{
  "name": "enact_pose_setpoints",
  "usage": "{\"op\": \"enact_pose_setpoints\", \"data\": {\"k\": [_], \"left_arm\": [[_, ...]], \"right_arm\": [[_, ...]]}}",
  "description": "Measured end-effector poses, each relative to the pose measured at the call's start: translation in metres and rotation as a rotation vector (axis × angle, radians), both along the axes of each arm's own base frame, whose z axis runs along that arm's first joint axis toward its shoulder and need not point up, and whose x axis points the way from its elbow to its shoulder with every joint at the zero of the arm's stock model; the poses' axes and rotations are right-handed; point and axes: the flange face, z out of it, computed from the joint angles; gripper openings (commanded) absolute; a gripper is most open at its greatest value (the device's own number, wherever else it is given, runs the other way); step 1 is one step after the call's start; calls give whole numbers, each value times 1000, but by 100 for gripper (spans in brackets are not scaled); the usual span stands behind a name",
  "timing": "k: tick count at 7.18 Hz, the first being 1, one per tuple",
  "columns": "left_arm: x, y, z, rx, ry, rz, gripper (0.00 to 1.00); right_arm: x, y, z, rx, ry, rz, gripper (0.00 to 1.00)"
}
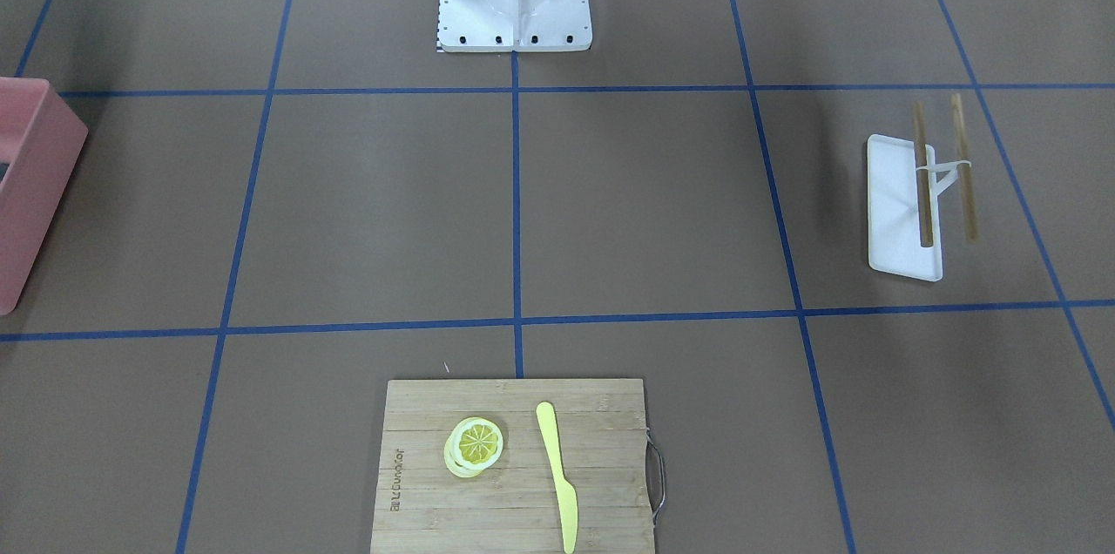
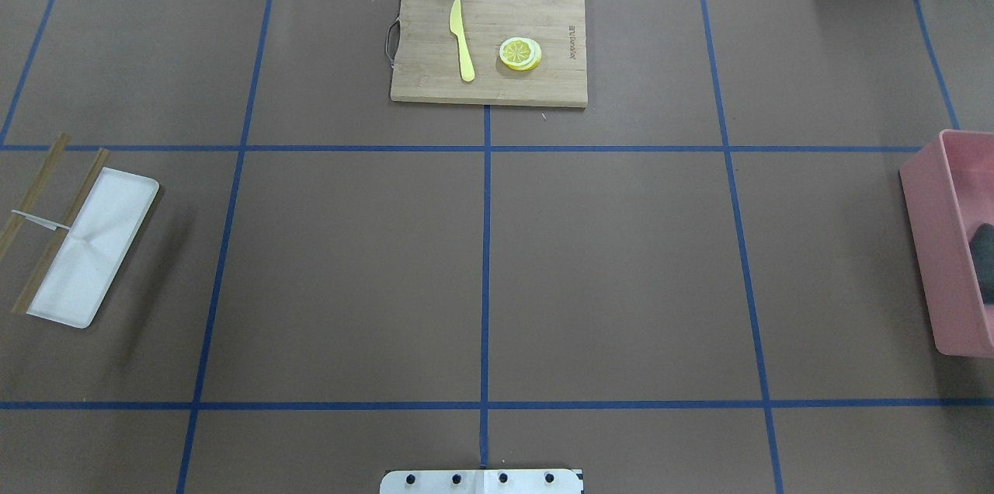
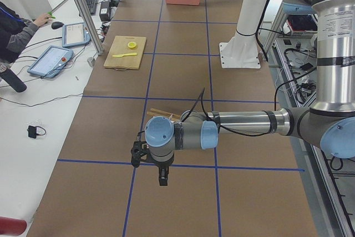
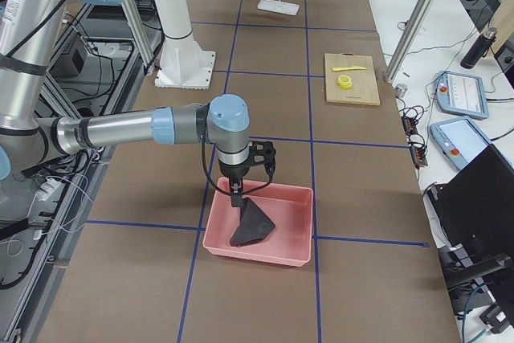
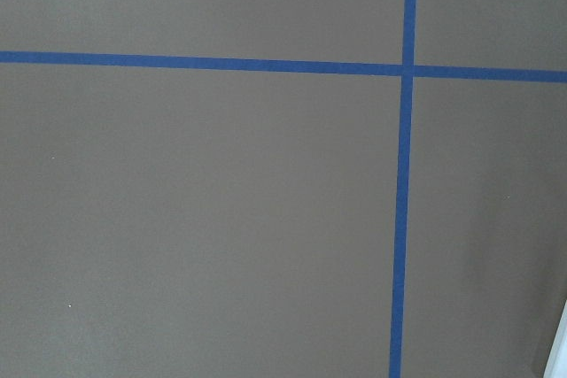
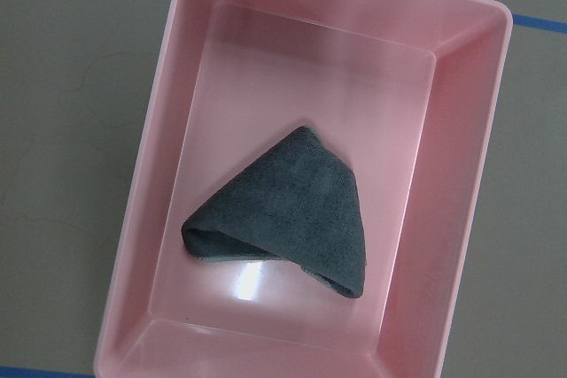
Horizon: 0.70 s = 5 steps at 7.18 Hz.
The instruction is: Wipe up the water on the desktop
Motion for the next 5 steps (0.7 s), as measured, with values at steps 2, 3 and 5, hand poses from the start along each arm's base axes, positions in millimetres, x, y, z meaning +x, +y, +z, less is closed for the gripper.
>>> {"op": "enact_pose_setpoints", "data": {"k": [2, 3, 5], "left_arm": [[0, 0, 0, 0, 0, 0, 99], [0, 0, 1, -2, 0, 0, 99], [0, -1, 3, -5, 1, 2, 99]], "right_arm": [[0, -1, -1, 2, -1, 0, 100], [0, -1, -1, 2, -1, 0, 100], [0, -1, -1, 3, -3, 0, 100]]}}
